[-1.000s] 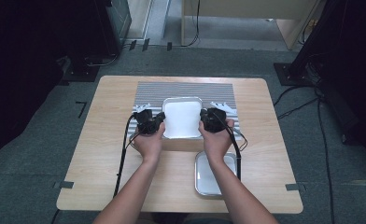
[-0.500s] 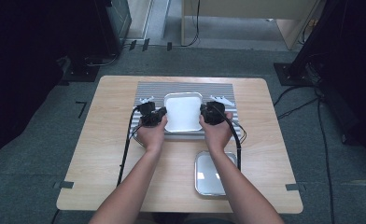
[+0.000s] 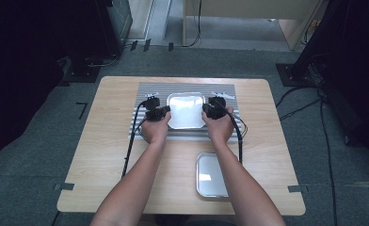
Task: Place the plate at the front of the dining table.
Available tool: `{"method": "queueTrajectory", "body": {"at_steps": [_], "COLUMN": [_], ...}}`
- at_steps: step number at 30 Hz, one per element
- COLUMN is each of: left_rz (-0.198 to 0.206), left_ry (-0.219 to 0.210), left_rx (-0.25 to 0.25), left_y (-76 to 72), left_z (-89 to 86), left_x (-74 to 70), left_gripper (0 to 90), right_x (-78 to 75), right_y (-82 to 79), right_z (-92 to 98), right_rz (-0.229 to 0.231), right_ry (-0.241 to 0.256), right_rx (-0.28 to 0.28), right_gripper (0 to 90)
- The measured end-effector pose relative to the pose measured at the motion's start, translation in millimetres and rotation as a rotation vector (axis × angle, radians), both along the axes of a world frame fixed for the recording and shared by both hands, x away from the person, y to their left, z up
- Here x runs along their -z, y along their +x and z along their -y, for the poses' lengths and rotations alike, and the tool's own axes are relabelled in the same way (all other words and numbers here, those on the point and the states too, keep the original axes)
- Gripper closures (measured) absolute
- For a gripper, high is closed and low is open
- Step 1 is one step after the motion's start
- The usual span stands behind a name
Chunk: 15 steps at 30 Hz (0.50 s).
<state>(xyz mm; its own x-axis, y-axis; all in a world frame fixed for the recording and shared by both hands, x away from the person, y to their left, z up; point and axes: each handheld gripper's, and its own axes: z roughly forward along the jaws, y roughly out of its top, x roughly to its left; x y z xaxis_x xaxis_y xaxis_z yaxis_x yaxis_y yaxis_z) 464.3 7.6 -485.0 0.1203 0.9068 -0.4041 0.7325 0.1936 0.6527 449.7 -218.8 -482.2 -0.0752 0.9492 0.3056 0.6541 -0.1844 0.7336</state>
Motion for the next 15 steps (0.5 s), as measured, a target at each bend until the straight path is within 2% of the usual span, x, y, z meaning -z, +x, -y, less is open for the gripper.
{"method": "queueTrajectory", "body": {"at_steps": [4, 6, 8, 10, 13, 15], "left_rz": [-0.021, -0.040, -0.052, -0.057, -0.060, -0.061], "left_ry": [0.028, 0.022, 0.020, 0.011, 0.026, 0.026], "left_rx": [0.012, 0.012, 0.008, 0.004, 0.018, 0.026], "left_y": [10.1, 15.1, 19.3, 22.6, 27.3, 30.6], "left_z": [3.6, 1.8, -0.3, -1.5, -1.3, -1.9], "left_x": [2.7, 4.6, 6.6, 7.8, 8.4, 8.9], "left_gripper": [89.8, 89.8, 89.7, 89.7, 89.7, 89.7], "right_x": [8.0, 10.2, 10.1, 9.6, 10.2, 12.0], "right_y": [7.3, 10.9, 14.1, 17.7, 23.6, 27.0], "right_z": [0.3, 0.4, 0.0, -1.2, -1.3, 0.4], "right_rz": [-0.013, -0.023, -0.023, -0.021, -0.034, -0.041], "right_ry": [-0.005, -0.010, 0.001, -0.017, -0.045, -0.043], "right_rx": [0.021, 0.014, 0.002, -0.018, -0.053, -0.062], "right_gripper": [89.3, 89.3, 89.0, 88.2, 87.0, 87.1]}}
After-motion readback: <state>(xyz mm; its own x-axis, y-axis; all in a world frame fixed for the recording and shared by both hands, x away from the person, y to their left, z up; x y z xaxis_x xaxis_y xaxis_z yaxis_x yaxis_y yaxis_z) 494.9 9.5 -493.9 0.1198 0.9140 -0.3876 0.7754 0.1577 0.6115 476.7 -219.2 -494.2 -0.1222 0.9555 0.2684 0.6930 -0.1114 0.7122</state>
